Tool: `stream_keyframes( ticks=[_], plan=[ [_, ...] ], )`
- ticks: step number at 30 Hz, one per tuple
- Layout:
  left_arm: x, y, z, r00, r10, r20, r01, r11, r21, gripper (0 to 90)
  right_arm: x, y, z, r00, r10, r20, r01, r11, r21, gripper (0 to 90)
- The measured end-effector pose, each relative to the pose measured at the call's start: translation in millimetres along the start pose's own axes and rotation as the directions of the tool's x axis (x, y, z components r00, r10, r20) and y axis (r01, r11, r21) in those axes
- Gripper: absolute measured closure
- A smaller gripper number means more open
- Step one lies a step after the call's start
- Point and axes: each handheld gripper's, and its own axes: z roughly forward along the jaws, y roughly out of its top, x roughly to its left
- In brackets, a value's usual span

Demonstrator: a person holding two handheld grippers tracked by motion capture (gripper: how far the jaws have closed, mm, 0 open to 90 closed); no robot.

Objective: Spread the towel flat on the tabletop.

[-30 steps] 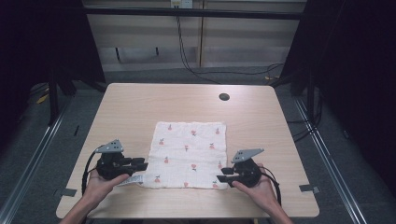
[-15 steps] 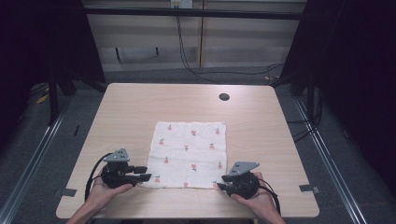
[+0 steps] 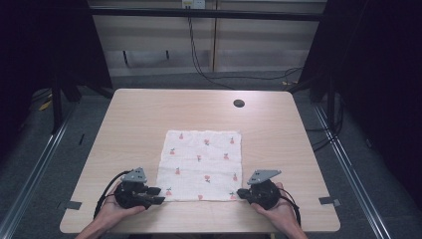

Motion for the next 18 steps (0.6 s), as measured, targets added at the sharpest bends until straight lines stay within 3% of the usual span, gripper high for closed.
stream_keyframes(
  ticks=[3, 4, 8, 11, 13, 18],
  plan=[
    [-5.9, -0.9, 0.7, 0.9984, 0.046, -0.033, -0.046, 0.9989, 0.009, 64.6, -0.3, -0.4, -0.8, 1.0000, -0.002, -0.002, 0.002, 1.000, 0.003, 87.2],
    [-8.5, -1.4, 1.3, 0.9948, 0.085, -0.057, -0.084, 0.9964, 0.015, 74.9, -1.0, -1.1, -1.6, 1.0000, -0.001, -0.008, 0.001, 1.000, 0.004, 87.3],
    [-6.6, -1.4, 1.6, 0.9980, 0.054, -0.033, -0.054, 0.9984, 0.015, 87.2, -1.5, -2.2, -2.7, 0.9998, 0.008, -0.019, -0.008, 1.000, 0.005, 87.6],
    [-8.4, -1.7, 0.3, 0.9992, 0.040, -0.002, -0.040, 0.9988, 0.030, 88.3, -0.3, -4.2, -5.6, 0.9996, 0.008, -0.028, -0.008, 1.000, 0.014, 88.3],
    [-9.9, -1.9, -0.1, 0.9988, 0.048, 0.003, -0.048, 0.9982, 0.035, 88.4, 0.1, -5.0, -6.1, 0.9993, 0.008, -0.037, -0.007, 1.000, 0.014, 88.3],
    [-18.5, -2.6, -1.7, 0.9971, 0.045, 0.062, -0.048, 0.9978, 0.046, 88.5, 8.2, -9.4, -12.5, 0.9984, 0.005, -0.056, -0.004, 1.000, 0.023, 88.5]
  ],
)
